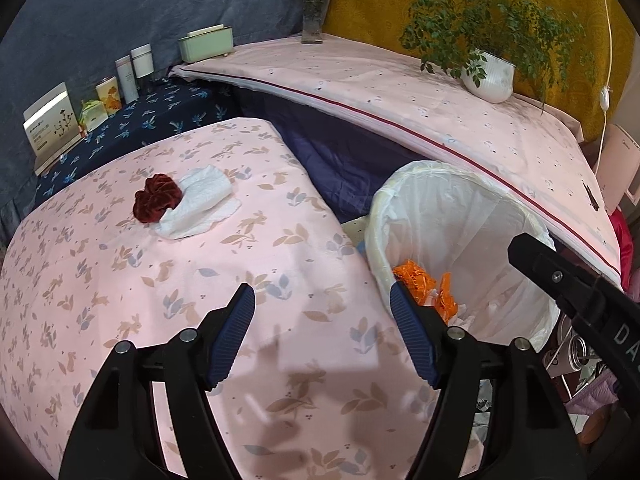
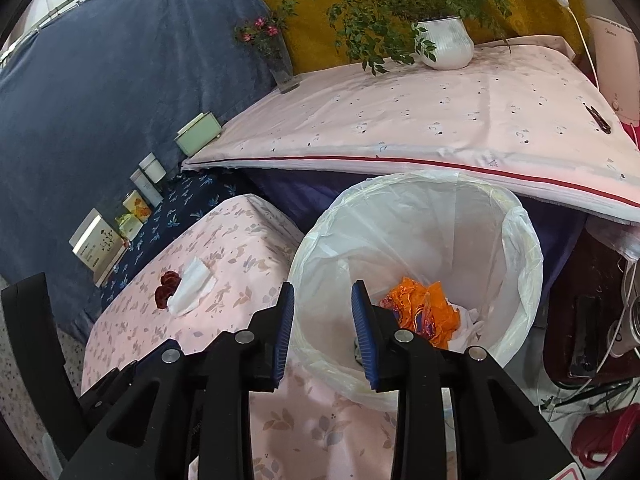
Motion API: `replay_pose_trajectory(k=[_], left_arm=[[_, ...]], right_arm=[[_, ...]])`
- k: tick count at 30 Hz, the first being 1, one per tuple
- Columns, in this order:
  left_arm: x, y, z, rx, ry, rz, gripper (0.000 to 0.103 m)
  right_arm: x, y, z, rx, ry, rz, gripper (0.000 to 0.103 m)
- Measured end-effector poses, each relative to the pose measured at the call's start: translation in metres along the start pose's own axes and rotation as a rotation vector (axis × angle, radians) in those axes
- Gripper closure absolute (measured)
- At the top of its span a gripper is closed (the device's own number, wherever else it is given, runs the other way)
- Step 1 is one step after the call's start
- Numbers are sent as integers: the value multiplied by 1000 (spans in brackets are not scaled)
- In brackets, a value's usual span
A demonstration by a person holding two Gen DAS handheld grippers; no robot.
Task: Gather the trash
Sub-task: 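Withdraw both tools from the bin toward the scrunchie and tissue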
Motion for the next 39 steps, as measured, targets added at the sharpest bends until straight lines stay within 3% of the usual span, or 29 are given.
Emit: replay_pose_trajectory(k=[28,39], left_arm=[[12,17,-114,-68,-162,-35,33],[13,31,-159,-99,-222,-51,27]], right_arm=[[38,50,-89,-37,-146,-99,65],[49,79,-119,-44,-196,-145,61]])
Point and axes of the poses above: each gripper's, at about its wrist camera, not at the fingertips, and y roughly the way its jaws point, z to its right, x to its underside, the point moved 9 cm from there along y, roughly the way its jaws point, and after that the axes turned 14 degrees about -x, right-handed, at the moved point
